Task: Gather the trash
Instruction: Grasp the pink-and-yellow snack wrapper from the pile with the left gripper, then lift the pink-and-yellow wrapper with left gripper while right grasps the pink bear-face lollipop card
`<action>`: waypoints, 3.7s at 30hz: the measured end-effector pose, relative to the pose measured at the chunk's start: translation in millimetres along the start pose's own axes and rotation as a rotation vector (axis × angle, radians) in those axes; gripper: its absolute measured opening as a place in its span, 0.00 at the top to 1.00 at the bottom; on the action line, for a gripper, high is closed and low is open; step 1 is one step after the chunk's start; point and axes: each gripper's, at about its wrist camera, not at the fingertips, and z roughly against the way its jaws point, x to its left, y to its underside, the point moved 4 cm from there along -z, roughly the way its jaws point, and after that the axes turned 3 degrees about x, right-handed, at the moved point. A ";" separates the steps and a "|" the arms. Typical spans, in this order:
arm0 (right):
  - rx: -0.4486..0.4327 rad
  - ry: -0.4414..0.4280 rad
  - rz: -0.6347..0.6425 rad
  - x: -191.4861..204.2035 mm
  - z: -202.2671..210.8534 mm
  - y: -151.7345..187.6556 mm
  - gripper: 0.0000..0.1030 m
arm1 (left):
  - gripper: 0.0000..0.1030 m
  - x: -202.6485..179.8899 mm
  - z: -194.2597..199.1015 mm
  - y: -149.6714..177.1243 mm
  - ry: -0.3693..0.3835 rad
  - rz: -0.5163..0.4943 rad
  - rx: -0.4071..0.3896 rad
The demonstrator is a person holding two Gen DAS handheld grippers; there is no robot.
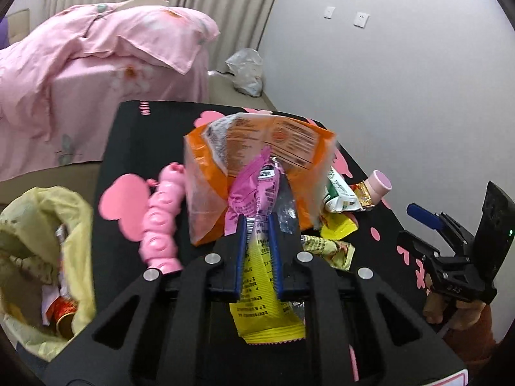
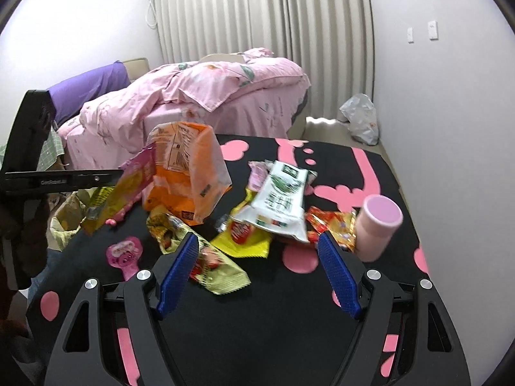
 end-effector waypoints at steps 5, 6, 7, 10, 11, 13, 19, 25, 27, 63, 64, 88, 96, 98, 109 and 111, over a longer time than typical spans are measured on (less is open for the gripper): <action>0.049 -0.109 0.045 29.5 -4.9 4.9 0.29 | 0.87 5.2 2.0 21.5 -0.006 -0.024 0.067; 0.064 -0.131 0.060 37.1 -7.1 7.9 0.29 | 0.87 7.0 0.2 25.7 -0.022 -0.028 0.078; 0.088 -0.152 0.095 48.6 -11.1 12.5 0.29 | 0.87 9.2 -0.4 29.2 -0.029 -0.025 0.083; 0.133 -0.199 0.192 78.6 -19.6 23.6 0.29 | 0.87 18.6 -4.1 38.9 -0.020 -0.002 0.109; 0.144 -0.221 0.212 86.4 -22.5 25.8 0.29 | 0.87 21.1 -4.9 42.1 -0.022 0.000 0.120; 0.171 -0.264 0.234 97.9 -29.8 29.7 0.29 | 0.87 25.5 -4.4 47.7 -0.017 0.007 0.130; 0.281 -0.340 0.199 107.6 -60.9 40.2 0.64 | 0.73 26.0 2.4 57.5 0.029 0.006 0.135; 0.317 -0.288 0.181 94.9 -53.5 58.6 0.72 | 0.58 23.3 4.6 64.9 -0.006 -0.002 0.134; 0.319 -0.278 0.154 83.8 -47.4 65.2 0.72 | 0.58 23.9 2.7 66.6 -0.021 0.004 0.141; 0.317 -0.238 0.183 67.1 -49.8 61.0 0.66 | 0.54 28.8 -6.1 81.6 -0.084 0.030 0.148; 0.311 -0.250 0.176 64.4 -46.6 63.8 0.62 | 0.54 25.3 -10.5 81.3 -0.091 0.021 0.158; 0.343 -0.294 0.263 96.3 -26.9 59.9 0.35 | 0.45 24.9 19.8 83.5 -0.071 0.029 0.120; 0.322 -0.192 0.232 81.2 -34.1 58.6 0.35 | 0.45 33.9 29.6 79.1 -0.087 0.057 0.085; 0.323 -0.210 0.195 77.4 -45.3 53.5 0.35 | 0.45 32.9 28.6 80.1 -0.080 0.051 0.089; 0.272 -0.264 0.197 80.5 -37.1 40.5 0.53 | 0.43 19.8 24.3 94.6 -0.068 0.001 0.131; 0.248 -0.256 0.166 71.9 -27.8 38.1 0.53 | 0.43 14.3 21.3 101.5 -0.078 -0.016 0.149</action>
